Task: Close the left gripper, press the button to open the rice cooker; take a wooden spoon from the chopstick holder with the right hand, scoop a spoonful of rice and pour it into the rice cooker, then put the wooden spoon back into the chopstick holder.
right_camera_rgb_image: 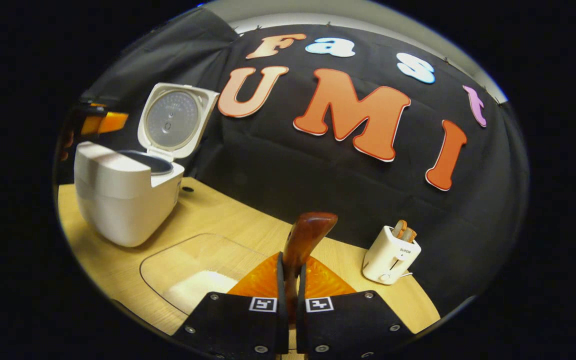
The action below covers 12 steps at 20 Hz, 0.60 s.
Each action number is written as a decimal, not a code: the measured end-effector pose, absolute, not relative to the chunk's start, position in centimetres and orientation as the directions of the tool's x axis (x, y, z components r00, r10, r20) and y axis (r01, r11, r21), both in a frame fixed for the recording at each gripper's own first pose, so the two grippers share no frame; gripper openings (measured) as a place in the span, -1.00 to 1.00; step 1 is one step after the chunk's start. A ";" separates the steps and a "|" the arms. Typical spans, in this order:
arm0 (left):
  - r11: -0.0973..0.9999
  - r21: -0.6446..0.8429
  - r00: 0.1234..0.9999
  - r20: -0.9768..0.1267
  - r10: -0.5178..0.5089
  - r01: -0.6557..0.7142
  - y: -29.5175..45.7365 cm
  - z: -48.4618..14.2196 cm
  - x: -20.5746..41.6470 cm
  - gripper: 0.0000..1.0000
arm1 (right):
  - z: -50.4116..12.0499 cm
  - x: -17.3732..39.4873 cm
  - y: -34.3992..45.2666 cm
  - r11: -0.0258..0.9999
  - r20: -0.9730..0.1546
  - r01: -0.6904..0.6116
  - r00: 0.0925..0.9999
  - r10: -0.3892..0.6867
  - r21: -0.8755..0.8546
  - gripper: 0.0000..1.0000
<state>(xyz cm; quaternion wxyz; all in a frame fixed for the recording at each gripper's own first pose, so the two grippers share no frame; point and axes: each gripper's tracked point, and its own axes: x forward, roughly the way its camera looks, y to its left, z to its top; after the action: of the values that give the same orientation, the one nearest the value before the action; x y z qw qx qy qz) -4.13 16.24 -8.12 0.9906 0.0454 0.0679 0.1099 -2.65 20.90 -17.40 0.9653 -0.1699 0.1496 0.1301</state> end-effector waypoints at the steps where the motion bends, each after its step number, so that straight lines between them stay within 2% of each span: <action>1: 0.972 0.105 0.967 -0.123 0.223 -0.211 16.3 -8.1 -4.1 0.93 | -17.4 -2.9 21.1 0.905 -0.327 -0.302 0.924 0.200 -0.299 -0.86; 7: 0.973 0.090 0.965 -0.139 0.223 -0.212 16.9 -8.9 -4.2 0.93 | -19.0 -3.8 21.3 0.953 -0.367 -0.254 0.913 0.179 -0.167 -0.87; 12: 0.974 0.078 0.962 -0.157 0.223 -0.213 17.1 -9.8 -4.3 0.94 | -18.9 -3.5 21.0 0.991 -0.384 -0.134 0.914 0.130 0.018 -0.87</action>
<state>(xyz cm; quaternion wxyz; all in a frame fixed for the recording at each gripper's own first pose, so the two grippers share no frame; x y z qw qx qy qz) -4.25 17.11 -9.78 0.9900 0.0303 0.0828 0.1099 -3.53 21.00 -18.86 0.9782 -0.0046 0.1962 0.0676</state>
